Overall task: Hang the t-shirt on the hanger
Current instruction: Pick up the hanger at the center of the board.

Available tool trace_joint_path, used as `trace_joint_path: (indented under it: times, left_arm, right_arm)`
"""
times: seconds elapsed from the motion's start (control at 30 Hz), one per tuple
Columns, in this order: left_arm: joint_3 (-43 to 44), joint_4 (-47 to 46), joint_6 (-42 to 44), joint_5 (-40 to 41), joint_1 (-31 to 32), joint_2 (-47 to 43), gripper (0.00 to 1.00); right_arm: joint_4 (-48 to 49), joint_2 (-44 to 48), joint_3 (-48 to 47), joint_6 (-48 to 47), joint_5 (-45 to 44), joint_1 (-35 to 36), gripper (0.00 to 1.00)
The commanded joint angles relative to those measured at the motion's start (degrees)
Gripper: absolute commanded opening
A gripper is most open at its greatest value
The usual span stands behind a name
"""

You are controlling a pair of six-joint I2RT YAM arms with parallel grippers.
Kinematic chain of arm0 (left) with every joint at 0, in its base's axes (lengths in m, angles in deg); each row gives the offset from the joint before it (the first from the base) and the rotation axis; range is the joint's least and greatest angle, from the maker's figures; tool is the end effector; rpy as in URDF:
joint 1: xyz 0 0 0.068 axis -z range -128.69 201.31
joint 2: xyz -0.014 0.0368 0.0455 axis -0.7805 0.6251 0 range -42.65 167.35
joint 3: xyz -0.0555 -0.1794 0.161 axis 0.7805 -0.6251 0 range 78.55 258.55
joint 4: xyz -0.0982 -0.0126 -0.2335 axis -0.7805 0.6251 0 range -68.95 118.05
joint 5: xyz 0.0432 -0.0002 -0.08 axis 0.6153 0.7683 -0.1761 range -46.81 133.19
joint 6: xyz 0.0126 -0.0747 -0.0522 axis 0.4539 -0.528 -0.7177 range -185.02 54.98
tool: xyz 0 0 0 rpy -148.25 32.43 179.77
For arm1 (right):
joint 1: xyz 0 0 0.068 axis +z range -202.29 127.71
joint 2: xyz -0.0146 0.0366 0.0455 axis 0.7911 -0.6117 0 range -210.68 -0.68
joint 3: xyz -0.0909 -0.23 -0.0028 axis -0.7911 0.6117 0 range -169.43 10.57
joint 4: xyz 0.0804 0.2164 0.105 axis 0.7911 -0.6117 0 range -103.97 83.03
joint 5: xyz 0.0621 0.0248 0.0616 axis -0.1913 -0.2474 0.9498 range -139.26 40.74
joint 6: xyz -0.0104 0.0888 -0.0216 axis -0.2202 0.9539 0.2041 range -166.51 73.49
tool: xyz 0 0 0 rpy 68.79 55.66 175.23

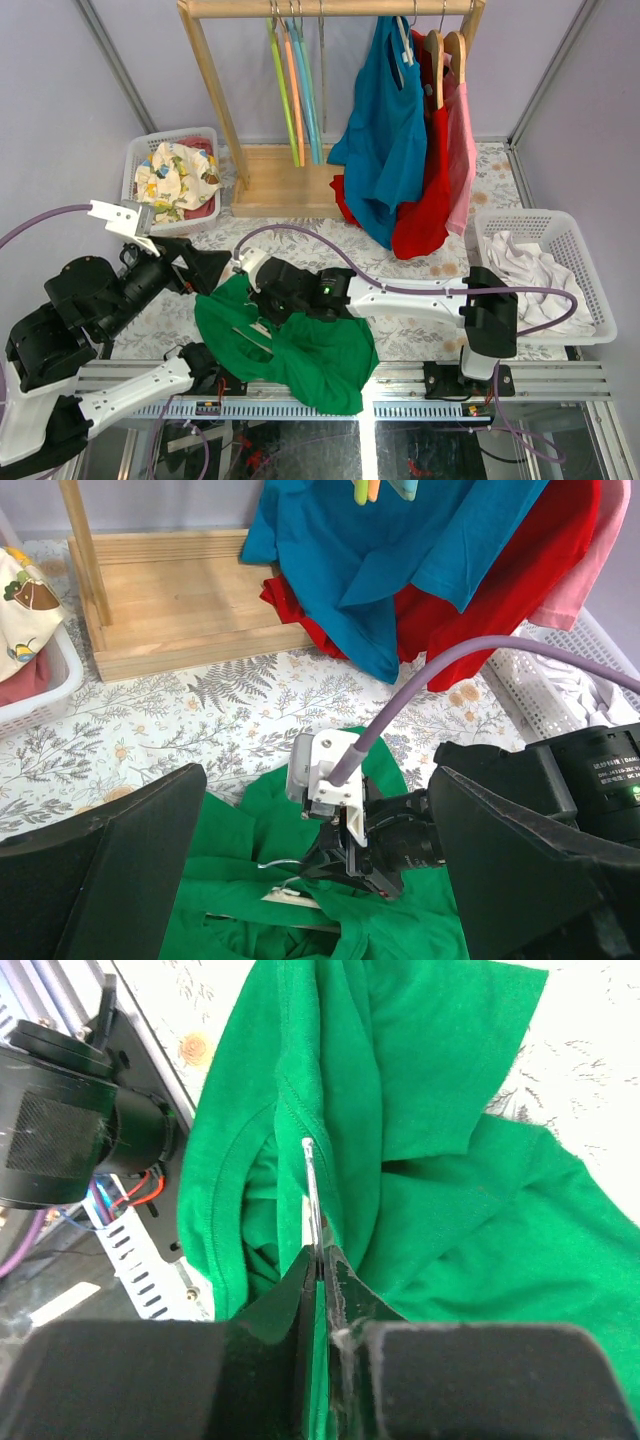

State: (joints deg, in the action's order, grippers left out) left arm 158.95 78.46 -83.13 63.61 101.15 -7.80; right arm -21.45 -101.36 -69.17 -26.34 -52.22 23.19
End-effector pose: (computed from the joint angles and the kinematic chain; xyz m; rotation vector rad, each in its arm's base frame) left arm 0.0841 -0.0548 0.4292 0.2359 1.7809 -0.5410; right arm 0.1130 0.4191 0.2277 -1.0538 2.0777 0.8502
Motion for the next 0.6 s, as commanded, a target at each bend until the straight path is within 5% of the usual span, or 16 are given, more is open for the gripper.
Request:
trace_joint_path:
  times: [0.0,0.57]
  left_arm:
    - [1.7,-0.7,0.5,0.4,0.3,1.4,0.93]
    - [9.8,-0.2,6.4,-3.2,0.3,6.4,0.95]
  right_arm:
    - [-0.9,2.9,-2.3,-0.8,-3.3,0.3,0.00]
    - [-17.7,21.0,-12.4,-9.6,0.7,-1.9,0.00]
